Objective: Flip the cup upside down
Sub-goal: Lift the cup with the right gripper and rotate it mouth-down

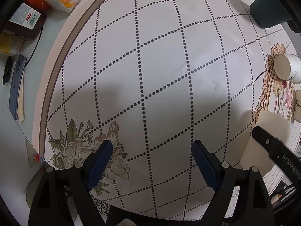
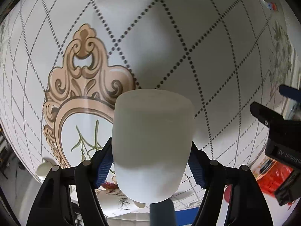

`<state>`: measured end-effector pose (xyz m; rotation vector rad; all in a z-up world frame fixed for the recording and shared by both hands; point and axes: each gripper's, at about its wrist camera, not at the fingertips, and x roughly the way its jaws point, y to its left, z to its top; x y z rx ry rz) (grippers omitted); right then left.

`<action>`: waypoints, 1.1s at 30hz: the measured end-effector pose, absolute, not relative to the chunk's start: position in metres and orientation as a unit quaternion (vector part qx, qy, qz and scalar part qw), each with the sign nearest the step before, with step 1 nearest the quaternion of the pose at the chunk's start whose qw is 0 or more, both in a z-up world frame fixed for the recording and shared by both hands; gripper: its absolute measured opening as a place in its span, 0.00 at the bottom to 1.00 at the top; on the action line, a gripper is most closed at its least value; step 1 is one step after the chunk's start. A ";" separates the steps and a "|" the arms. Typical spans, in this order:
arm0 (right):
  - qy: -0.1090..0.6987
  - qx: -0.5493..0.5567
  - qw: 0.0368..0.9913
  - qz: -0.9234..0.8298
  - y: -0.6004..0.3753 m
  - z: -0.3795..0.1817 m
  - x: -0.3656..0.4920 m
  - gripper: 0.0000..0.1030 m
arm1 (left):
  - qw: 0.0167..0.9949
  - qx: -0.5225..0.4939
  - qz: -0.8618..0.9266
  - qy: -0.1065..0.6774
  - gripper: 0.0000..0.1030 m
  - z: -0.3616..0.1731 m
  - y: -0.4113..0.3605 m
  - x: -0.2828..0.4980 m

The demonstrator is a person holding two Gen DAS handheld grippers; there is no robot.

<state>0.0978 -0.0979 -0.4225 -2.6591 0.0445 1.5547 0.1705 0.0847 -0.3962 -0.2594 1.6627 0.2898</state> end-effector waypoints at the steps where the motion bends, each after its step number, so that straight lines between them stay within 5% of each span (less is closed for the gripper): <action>1: 0.024 -0.863 0.037 0.503 -0.096 -0.422 0.096 0.72 | 0.658 -0.113 0.128 0.734 0.84 -0.395 0.084 0.171; 10: 0.126 -0.854 0.118 0.490 -0.071 -0.414 0.102 0.72 | 0.669 -0.095 0.121 0.727 0.83 -0.382 0.072 0.175; 24: 0.429 -0.718 0.350 0.421 -0.038 -0.399 0.144 0.72 | 0.686 -0.051 0.100 0.719 0.83 -0.364 0.037 0.180; 33: 0.582 -0.604 0.415 0.353 -0.053 -0.397 0.173 0.72 | 0.692 -0.033 0.085 0.716 0.83 -0.357 0.008 0.183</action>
